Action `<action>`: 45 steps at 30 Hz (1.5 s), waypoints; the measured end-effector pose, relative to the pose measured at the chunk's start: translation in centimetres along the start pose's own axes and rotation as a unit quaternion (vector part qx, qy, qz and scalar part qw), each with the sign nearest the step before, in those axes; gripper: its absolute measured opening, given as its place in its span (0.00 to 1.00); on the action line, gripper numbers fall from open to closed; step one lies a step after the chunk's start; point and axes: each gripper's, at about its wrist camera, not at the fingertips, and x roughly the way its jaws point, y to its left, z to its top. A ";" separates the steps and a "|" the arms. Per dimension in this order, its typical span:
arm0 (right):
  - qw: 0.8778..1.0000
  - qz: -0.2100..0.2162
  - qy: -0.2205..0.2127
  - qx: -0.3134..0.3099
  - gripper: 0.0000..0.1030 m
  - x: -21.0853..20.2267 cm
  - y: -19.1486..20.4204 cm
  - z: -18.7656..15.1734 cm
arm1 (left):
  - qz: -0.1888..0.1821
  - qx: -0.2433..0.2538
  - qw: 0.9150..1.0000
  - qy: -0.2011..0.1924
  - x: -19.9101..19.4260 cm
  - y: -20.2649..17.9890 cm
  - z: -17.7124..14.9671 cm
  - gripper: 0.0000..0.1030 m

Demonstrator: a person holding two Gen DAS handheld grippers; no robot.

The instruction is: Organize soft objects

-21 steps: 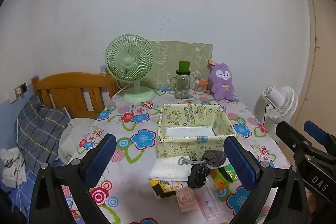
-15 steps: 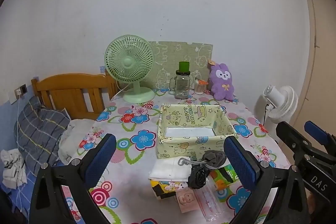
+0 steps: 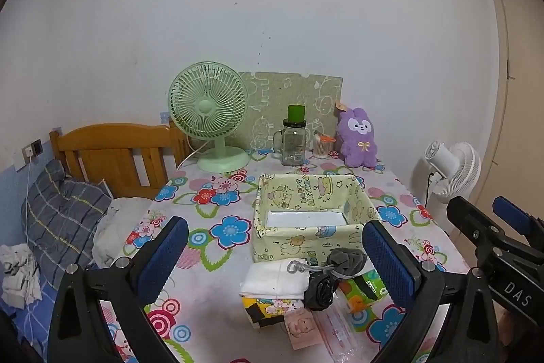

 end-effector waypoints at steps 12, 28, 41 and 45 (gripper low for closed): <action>1.000 0.001 0.004 0.001 0.90 0.3 0.0 -0.4 | -0.003 -0.004 1.000 0.007 0.5 0.1 -0.2 0.99; 1.000 0.001 0.010 0.001 0.90 0.8 0.1 -0.4 | -0.003 -0.005 1.000 0.012 0.9 -0.1 -0.6 0.99; 1.000 0.001 0.010 0.001 0.90 0.8 0.2 -0.5 | -0.004 -0.006 1.000 0.010 1.2 0.0 -0.5 0.99; 1.000 0.001 0.010 0.002 0.90 0.7 0.1 -0.6 | -0.003 -0.005 1.000 0.010 1.1 0.0 -0.4 0.99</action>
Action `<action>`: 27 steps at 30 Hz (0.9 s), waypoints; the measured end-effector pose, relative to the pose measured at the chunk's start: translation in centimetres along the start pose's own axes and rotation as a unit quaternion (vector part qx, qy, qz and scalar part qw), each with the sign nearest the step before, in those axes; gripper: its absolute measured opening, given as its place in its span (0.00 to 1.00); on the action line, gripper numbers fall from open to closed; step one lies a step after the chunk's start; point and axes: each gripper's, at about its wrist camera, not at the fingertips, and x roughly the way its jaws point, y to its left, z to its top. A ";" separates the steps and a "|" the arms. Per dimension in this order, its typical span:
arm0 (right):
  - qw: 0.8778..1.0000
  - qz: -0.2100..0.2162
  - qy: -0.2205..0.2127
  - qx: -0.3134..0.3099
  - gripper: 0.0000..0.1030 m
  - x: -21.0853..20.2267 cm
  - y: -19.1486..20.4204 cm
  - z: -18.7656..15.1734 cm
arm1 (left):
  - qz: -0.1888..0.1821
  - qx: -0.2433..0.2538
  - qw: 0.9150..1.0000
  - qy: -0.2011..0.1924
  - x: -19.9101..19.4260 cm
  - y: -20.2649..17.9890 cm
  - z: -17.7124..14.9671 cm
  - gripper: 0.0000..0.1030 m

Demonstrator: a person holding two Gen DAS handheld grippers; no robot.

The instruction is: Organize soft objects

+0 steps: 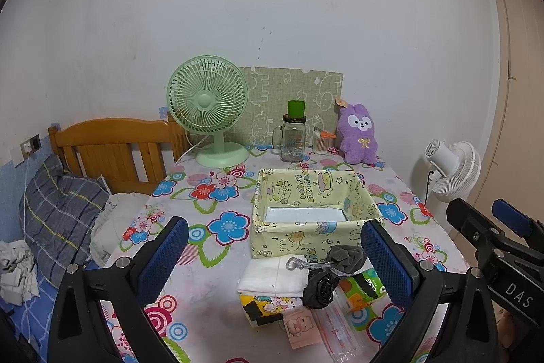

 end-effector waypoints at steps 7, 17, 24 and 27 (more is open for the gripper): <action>1.000 0.000 0.004 0.003 0.90 0.0 -0.2 -0.2 | 0.000 0.001 1.000 0.000 -0.1 0.0 -0.1 0.99; 1.000 -0.003 0.005 0.004 0.90 -0.1 -0.3 -0.2 | -0.005 0.000 1.000 -0.002 -0.4 0.0 -0.3 0.99; 1.000 -0.004 0.007 0.005 0.90 0.1 -0.3 -0.1 | -0.008 -0.005 1.000 0.002 -0.4 0.0 -0.2 0.99; 1.000 -0.004 0.006 0.005 0.90 0.1 -0.3 -0.1 | -0.007 -0.003 1.000 0.000 -0.4 -0.1 -0.2 0.99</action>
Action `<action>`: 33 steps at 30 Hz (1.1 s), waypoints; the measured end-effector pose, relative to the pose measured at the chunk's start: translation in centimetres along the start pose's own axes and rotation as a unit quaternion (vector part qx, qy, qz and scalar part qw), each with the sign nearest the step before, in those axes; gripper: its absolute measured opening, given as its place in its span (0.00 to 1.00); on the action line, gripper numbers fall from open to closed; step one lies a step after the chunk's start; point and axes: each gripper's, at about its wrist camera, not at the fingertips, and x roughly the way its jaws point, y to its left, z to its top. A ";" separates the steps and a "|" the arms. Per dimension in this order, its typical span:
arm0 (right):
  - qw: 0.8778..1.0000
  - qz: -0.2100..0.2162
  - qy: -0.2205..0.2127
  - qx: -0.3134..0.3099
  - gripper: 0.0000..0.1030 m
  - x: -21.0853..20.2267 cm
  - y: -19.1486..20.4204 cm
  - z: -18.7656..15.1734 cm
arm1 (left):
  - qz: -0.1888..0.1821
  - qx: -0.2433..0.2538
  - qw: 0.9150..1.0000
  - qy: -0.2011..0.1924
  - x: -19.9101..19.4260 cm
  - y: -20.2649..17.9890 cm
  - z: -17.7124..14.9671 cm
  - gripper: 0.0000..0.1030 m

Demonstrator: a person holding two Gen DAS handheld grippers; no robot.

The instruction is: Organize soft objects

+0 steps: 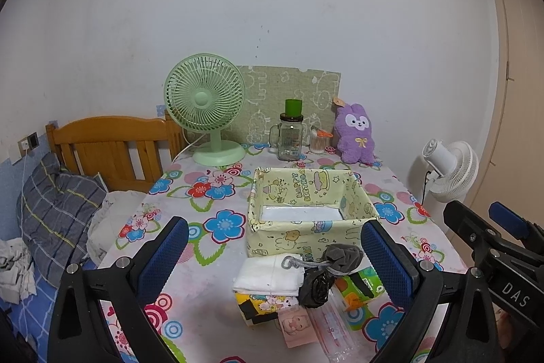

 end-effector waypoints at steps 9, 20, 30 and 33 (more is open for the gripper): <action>1.000 0.003 0.006 0.002 0.90 0.5 0.0 0.0 | 0.002 0.006 1.000 0.008 0.7 -0.2 -0.2 0.96; 0.999 0.017 0.041 -0.003 0.86 3.4 0.4 -0.6 | 0.001 0.006 0.999 0.041 3.4 0.1 -1.3 0.88; 0.997 0.021 0.080 -0.010 0.82 7.0 1.1 -1.8 | 0.000 0.001 0.997 0.077 6.6 0.8 -2.3 0.83; 0.995 0.025 0.092 -0.011 0.80 8.0 1.2 -2.0 | -0.007 0.000 0.996 0.087 7.6 0.9 -2.6 0.79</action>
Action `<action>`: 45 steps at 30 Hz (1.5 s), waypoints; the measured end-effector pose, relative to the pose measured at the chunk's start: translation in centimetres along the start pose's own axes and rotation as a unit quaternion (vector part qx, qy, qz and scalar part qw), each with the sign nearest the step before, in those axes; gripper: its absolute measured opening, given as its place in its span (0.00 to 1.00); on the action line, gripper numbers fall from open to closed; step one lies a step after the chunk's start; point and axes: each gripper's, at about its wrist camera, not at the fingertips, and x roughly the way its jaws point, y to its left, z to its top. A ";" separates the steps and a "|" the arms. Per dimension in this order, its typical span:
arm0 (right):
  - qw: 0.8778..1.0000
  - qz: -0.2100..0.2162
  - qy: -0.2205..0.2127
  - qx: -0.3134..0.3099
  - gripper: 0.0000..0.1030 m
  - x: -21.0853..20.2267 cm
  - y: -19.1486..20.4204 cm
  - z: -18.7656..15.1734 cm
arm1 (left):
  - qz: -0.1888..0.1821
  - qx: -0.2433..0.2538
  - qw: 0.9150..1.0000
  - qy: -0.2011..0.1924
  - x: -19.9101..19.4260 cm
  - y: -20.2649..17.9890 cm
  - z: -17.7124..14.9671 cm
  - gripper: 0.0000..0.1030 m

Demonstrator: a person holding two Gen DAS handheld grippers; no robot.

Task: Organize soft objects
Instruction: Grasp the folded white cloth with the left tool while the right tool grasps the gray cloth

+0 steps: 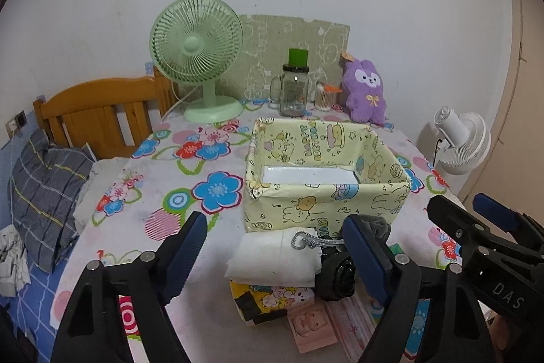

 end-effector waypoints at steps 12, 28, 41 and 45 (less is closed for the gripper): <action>0.999 0.009 0.052 0.003 0.74 4.5 0.0 -0.6 | -0.004 -0.008 0.999 0.050 3.9 0.6 -0.9 0.78; 0.995 0.021 0.097 0.004 0.74 8.3 0.5 -1.2 | -0.013 -0.003 0.995 0.103 7.6 0.2 -2.0 0.78; 0.989 0.031 0.144 0.014 0.67 11.7 0.9 -2.1 | -0.016 -0.001 0.992 0.127 9.7 0.3 -2.7 0.79; 0.988 0.030 0.149 0.015 0.61 12.1 1.0 -2.3 | -0.018 0.002 0.991 0.129 9.9 0.3 -2.9 0.78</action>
